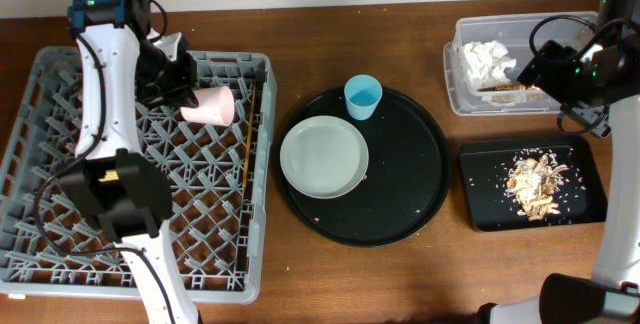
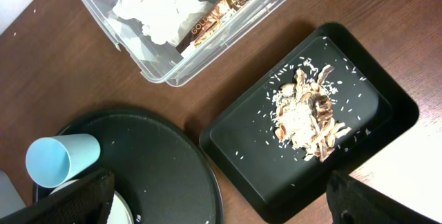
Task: Sort waste into correct bins and load items into the dishwasher rack
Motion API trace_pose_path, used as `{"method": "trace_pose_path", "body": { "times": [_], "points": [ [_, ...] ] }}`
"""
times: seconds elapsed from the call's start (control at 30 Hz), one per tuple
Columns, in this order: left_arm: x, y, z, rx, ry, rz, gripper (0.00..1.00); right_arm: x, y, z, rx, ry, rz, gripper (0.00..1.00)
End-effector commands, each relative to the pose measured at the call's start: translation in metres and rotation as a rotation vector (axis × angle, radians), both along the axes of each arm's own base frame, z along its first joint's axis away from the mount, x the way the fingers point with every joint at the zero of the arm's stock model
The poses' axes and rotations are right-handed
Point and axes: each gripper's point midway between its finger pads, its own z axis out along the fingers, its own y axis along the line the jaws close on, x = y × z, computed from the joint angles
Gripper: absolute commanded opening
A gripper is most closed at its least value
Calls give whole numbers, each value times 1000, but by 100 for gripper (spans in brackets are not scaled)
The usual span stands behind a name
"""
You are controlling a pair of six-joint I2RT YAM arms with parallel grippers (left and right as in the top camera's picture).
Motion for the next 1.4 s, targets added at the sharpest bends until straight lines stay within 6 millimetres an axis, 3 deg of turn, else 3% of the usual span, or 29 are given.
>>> {"method": "trace_pose_path", "body": {
  "times": [0.0, 0.2, 0.4, 0.6, 0.77, 1.0, 1.2, 1.37],
  "points": [
    [-2, -26, 5, -27, -5, -41, 0, 1, -2, 2, -10, -3, 4, 99],
    [-5, -64, 5, -27, -12, -129, 0, 1, -2, 2, -10, -3, 4, 99],
    [-11, -80, 7, -43, -3, -160, 0, 1, -2, 2, -10, -3, 4, 99],
    [-15, -96, 27, -140, -32, -163, 0, 1, -2, 2, -10, -3, 4, 99],
    [-26, -125, 23, -112, -32, -284, 0, 1, -2, 2, -10, -3, 4, 98],
    [-34, -121, 3, 219, -8, -318, 0, 1, -2, 2, -10, -3, 4, 99],
    [-28, -126, -17, 266, -19, -326, 0, 1, -2, 2, -10, -3, 4, 99],
    [-19, -118, -35, 324, -29, -326, 1, 1, -2, 2, -10, -3, 4, 98]
  ]
}}
